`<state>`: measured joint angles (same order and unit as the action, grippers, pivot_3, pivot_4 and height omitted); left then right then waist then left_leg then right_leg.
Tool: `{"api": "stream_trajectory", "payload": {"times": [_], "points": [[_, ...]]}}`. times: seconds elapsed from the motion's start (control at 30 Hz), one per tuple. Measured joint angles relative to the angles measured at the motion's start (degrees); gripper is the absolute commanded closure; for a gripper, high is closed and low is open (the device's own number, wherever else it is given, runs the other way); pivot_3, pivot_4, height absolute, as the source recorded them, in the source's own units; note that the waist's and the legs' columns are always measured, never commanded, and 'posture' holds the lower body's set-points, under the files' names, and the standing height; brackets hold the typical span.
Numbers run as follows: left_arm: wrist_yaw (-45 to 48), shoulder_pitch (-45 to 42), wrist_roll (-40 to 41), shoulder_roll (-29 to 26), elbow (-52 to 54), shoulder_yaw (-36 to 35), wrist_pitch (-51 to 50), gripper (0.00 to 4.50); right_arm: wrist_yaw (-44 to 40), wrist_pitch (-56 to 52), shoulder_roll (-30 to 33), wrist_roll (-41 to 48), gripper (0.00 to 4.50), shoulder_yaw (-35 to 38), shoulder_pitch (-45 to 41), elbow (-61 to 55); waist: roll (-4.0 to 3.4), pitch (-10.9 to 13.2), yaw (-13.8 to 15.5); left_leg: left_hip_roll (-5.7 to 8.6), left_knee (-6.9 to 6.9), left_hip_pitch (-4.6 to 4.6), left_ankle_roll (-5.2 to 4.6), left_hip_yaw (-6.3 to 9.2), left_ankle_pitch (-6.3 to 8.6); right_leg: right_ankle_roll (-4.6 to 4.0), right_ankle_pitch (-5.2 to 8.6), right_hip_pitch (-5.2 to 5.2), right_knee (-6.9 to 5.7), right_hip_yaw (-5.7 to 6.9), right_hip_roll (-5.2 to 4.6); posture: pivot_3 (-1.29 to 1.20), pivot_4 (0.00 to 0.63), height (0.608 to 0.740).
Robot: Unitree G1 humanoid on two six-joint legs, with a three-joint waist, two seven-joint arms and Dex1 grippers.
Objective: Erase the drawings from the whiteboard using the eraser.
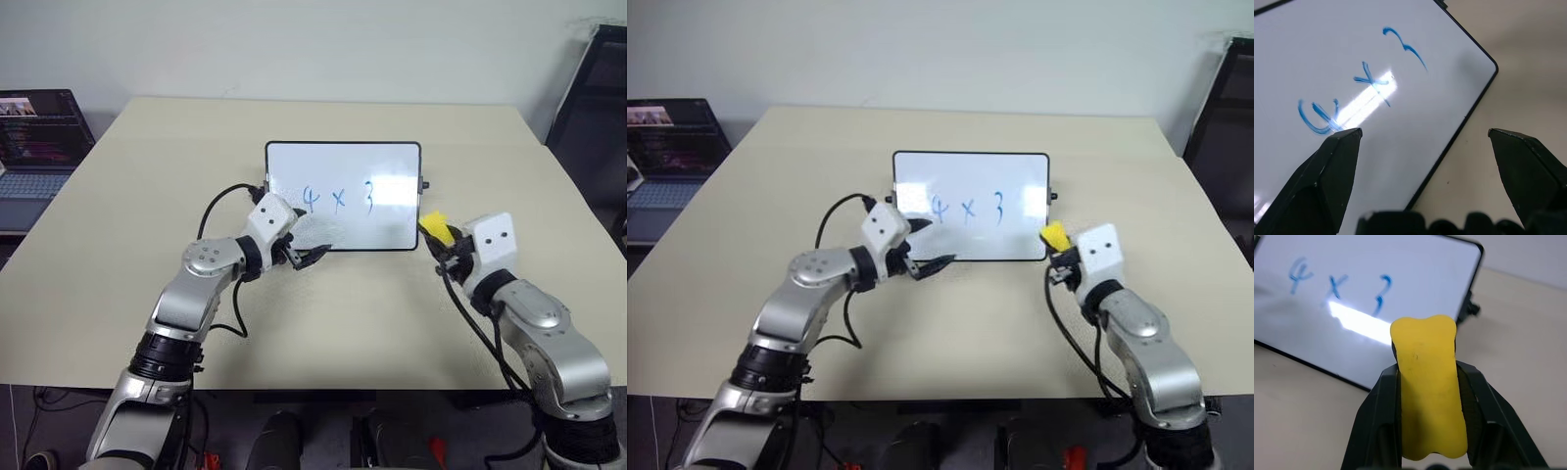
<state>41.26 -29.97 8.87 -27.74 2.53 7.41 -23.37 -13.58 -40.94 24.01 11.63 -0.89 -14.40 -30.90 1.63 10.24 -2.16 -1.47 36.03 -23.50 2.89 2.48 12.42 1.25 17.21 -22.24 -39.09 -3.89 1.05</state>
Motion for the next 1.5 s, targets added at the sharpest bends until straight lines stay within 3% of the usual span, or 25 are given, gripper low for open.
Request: {"api": "stream_trajectory", "payload": {"times": [0.17,0.47,0.77,1.23,1.5], "points": [[-2.31,-0.74,-0.30,0.76,1.89,-0.01,-2.68,0.00,-0.41,5.42,-2.82,-6.16,3.35,-7.19,-17.26,16.03,0.01,0.00,-0.61,0.00,0.01,0.07,-0.02,-0.13,-0.02,-0.14,-0.22,0.01,-0.01,0.00,0.00,0.00,0.150,0.740],[-3.62,-0.67,-0.57,-0.26,6.31,-0.10,-6.42,0.00,-1.65,13.76,-8.00,-12.23,3.35,-11.76,-29.14,38.80,0.00,0.00,-0.06,0.06,0.01,-0.29,-0.01,0.08,-0.01,-0.20,-0.25,-0.16,0.07,0.05,-0.15,0.00,0.150,0.740],[-5.64,-0.48,-1.22,-0.87,7.19,-0.73,-7.54,0.00,-3.83,18.60,-9.21,-14.92,3.35,-11.71,-32.35,50.15,0.00,0.00,0.23,0.06,0.04,-0.28,-0.01,0.16,-0.01,-0.21,-0.26,-0.16,0.01,0.12,-0.14,0.00,0.150,0.740],[-4.97,-0.20,-1.12,-1.07,6.28,-0.93,-5.28,0.00,-9.72,11.31,-8.23,-15.02,3.35,-11.85,-24.88,41.76,0.00,-0.01,0.21,0.07,0.14,0.09,-0.01,0.12,-0.02,-0.22,-0.27,-0.01,-0.41,0.14,-0.11,0.00,0.150,0.740],[-4.23,0.39,-1.12,-0.82,5.98,-0.89,-3.61,0.00,-8.27,14.22,-9.38,-16.65,3.36,-11.70,-31.21,49.13,0.01,-0.01,-0.21,0.06,0.15,0.35,-0.02,-0.22,-0.04,-0.21,-0.27,0.00,-0.69,-0.04,-0.10,0.00,0.150,0.740]]}}
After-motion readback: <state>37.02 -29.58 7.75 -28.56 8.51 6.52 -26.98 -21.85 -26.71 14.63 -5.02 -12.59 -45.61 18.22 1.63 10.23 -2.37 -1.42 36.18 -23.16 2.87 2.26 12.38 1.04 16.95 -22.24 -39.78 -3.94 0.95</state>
